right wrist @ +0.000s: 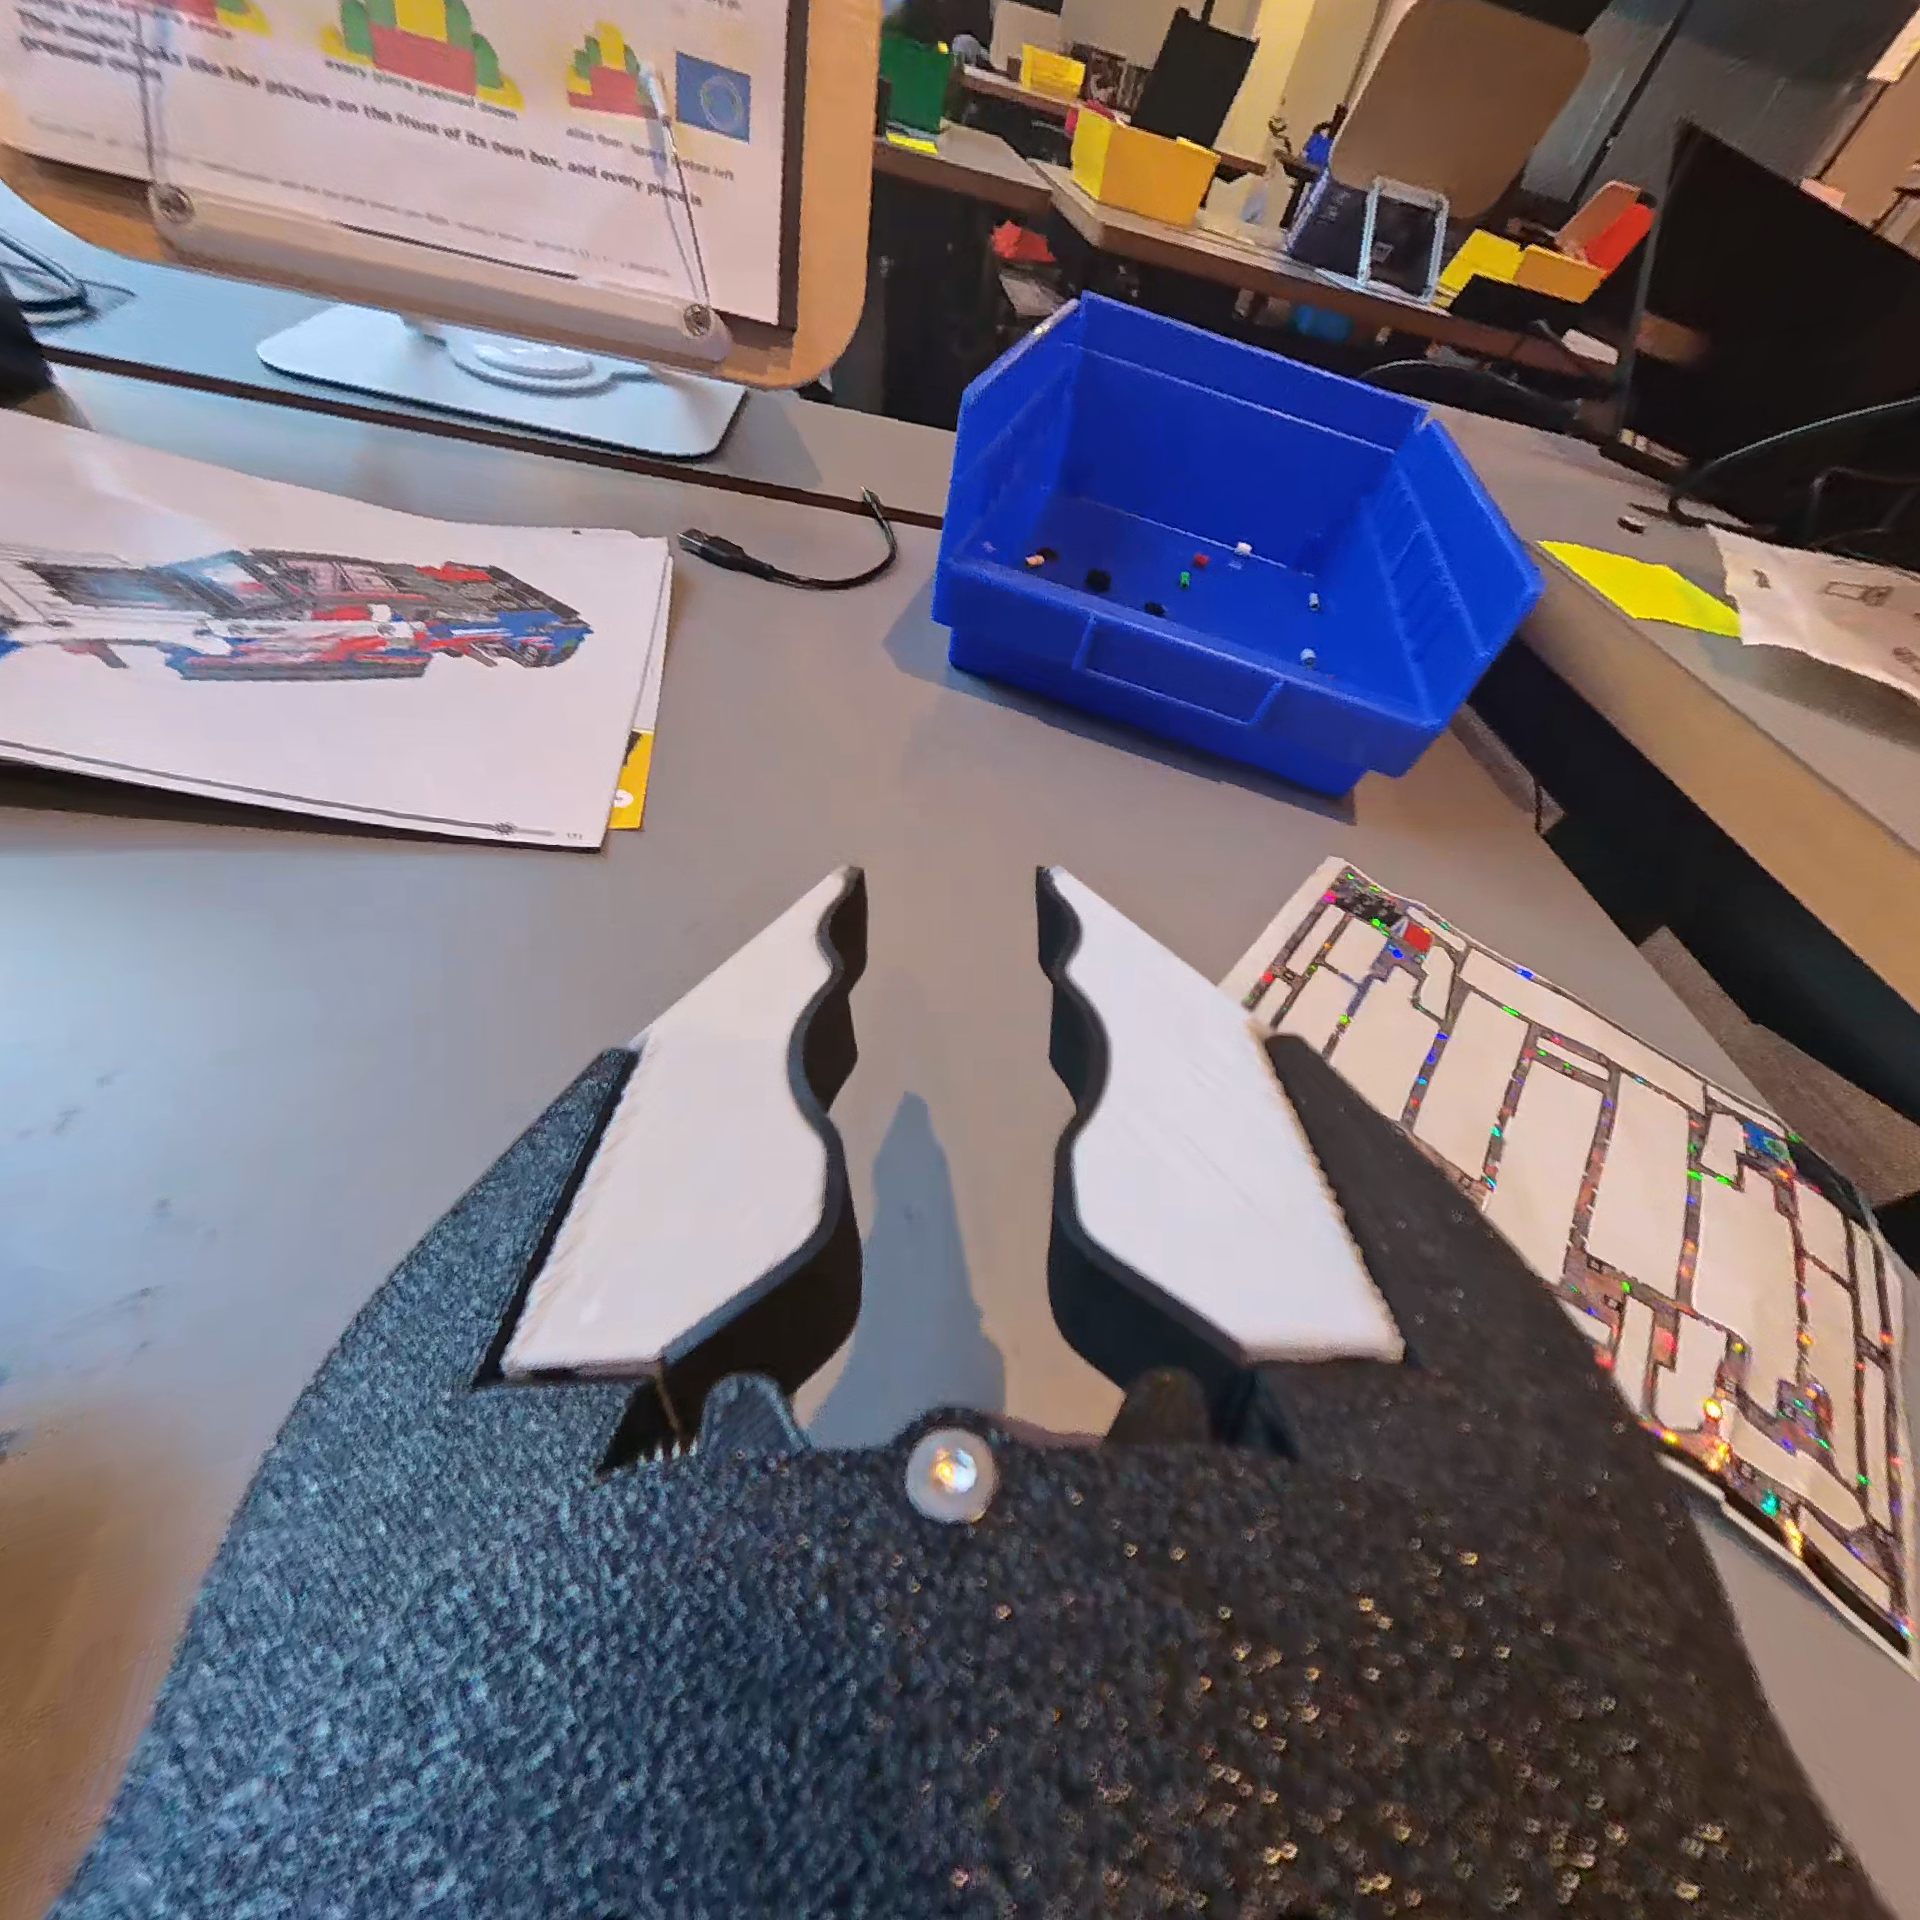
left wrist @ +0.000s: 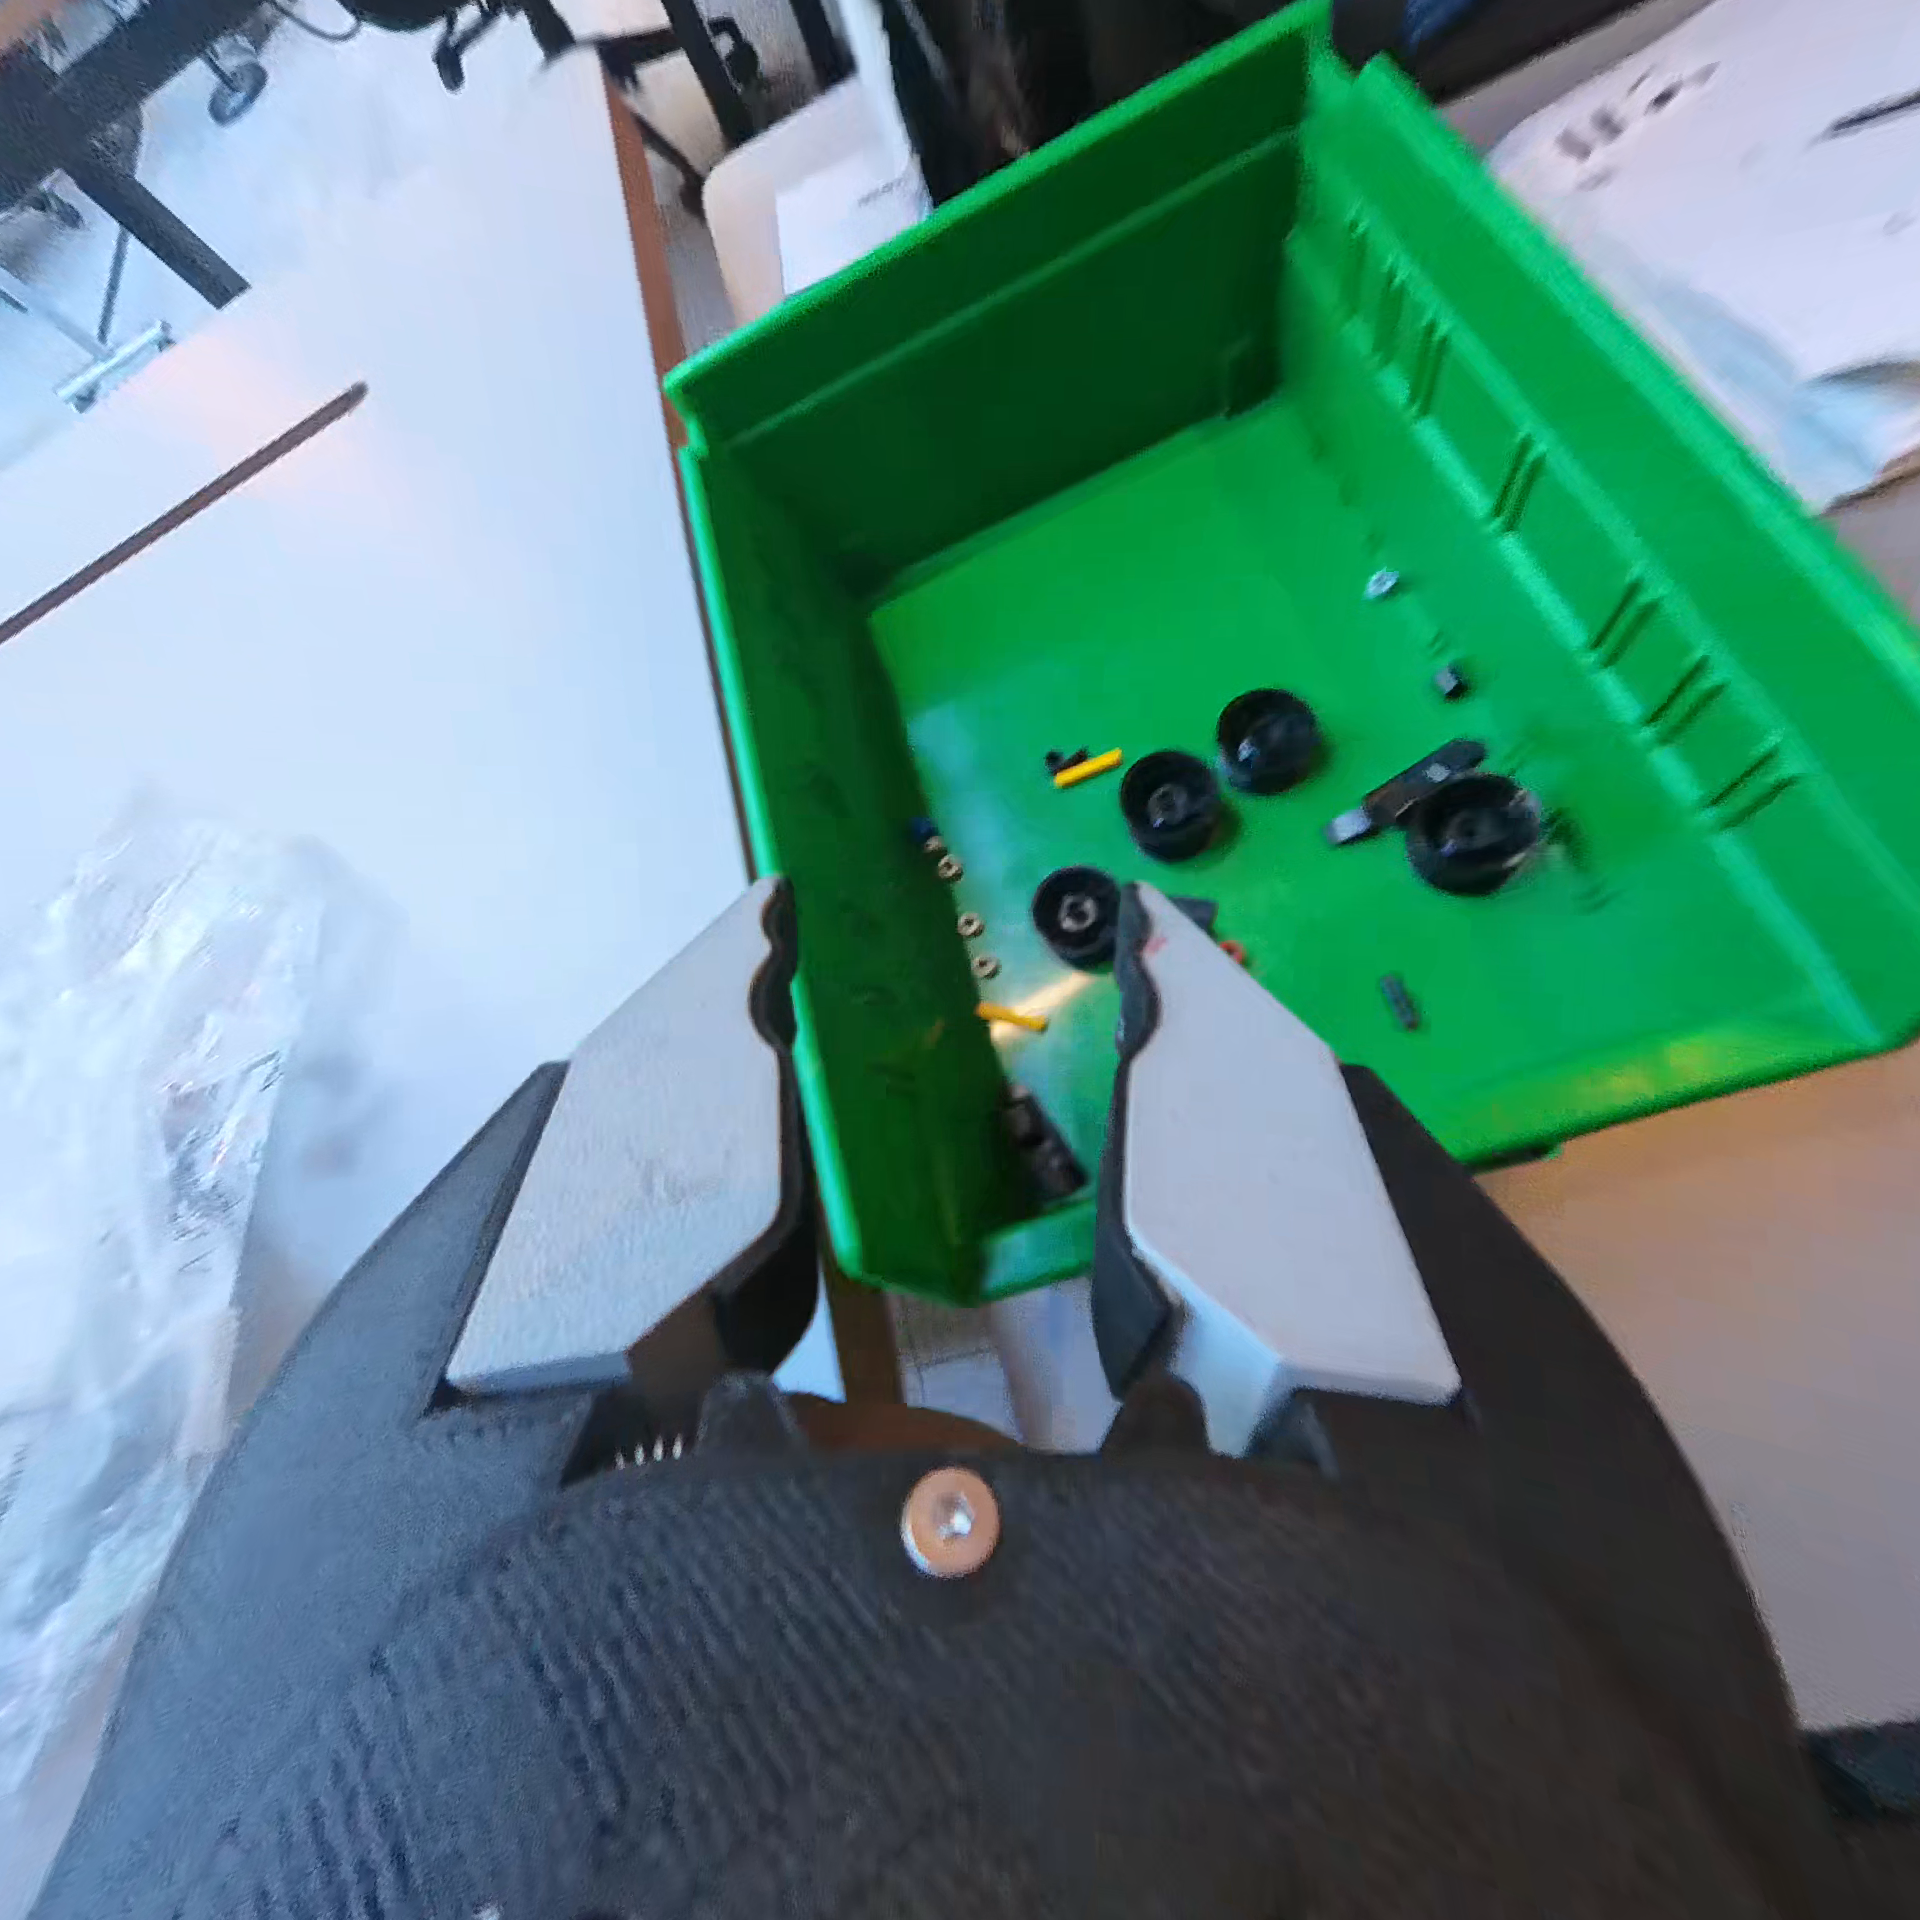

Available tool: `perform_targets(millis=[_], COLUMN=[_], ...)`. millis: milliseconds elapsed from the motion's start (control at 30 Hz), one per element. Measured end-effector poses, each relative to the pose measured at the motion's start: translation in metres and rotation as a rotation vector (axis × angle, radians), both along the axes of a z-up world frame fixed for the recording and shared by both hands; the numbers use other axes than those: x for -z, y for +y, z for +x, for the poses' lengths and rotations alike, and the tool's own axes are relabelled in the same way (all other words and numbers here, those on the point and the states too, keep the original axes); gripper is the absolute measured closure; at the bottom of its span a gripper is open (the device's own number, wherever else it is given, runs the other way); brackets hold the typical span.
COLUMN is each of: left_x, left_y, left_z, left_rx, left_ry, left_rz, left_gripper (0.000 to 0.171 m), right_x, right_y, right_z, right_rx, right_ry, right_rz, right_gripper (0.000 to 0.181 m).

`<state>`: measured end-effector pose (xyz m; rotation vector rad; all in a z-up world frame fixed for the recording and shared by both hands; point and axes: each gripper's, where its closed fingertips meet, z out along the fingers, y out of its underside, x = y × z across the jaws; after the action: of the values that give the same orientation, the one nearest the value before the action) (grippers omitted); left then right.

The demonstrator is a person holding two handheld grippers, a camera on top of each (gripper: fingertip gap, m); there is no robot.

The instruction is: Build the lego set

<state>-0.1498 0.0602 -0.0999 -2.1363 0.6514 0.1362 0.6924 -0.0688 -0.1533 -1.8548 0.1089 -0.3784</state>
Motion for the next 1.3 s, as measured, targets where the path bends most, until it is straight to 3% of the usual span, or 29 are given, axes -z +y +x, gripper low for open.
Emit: perform_targets(millis=[133,233,367,500,633,800,833,900,1000,1167,1300], left_x=[0.017,0.046,0.086,0.102,0.111,0.121,0.121,0.120,0.111,0.086,0.080], left_y=[-0.003,-0.011,-0.023,-0.021,-0.027,-0.023,-0.024,-0.021,-0.019,0.013,0.011], left_z=[-0.010,0.001,0.002,-0.012,-0.029,-0.045,-0.044,-0.037,-0.019,-0.011,0.006], left_rx=[0.056,0.187,0.412,0.578,0.578,0.546,0.540,0.569,0.557,0.440,0.344], left_ry=[0.063,0.187,0.467,0.749,0.949,1.122,1.121,1.076,0.891,0.744,0.491], left_rz=[-0.121,-0.317,-0.657,-0.909,-1.094,-1.101,-1.104,-1.070,-1.037,-0.822,-0.760], left_gripper=[0.116,0.118,0.121,0.120,0.123,0.136,0.137,0.160,0.171,0.171,0.171], right_x=[0.005,0.007,0.014,0.017,0.012,0.008,0.007,0.006,0.004,0.003,0.004], right_y=[0.000,0.001,0.005,0.007,0.006,0.005,0.005,0.005,0.004,0.004,0.004], right_z=[0.008,0.009,0.004,0.000,-0.001,-0.002,-0.003,-0.004,-0.005,-0.007,-0.008], right_rx=[0.034,0.040,0.023,0.007,-0.003,-0.024,-0.028,-0.036,-0.044,-0.049,-0.050], right_ry=[0.019,0.016,-0.018,-0.043,-0.026,-0.006,-0.004,0.000,0.001,-0.005,-0.018], right_rz=[-0.027,-0.039,-0.087,-0.111,-0.079,-0.047,-0.041,-0.033,-0.023,-0.014,-0.024], right_gripper=[0.149,0.148,0.149,0.150,0.151,0.151,0.152,0.153,0.153,0.156,0.156])
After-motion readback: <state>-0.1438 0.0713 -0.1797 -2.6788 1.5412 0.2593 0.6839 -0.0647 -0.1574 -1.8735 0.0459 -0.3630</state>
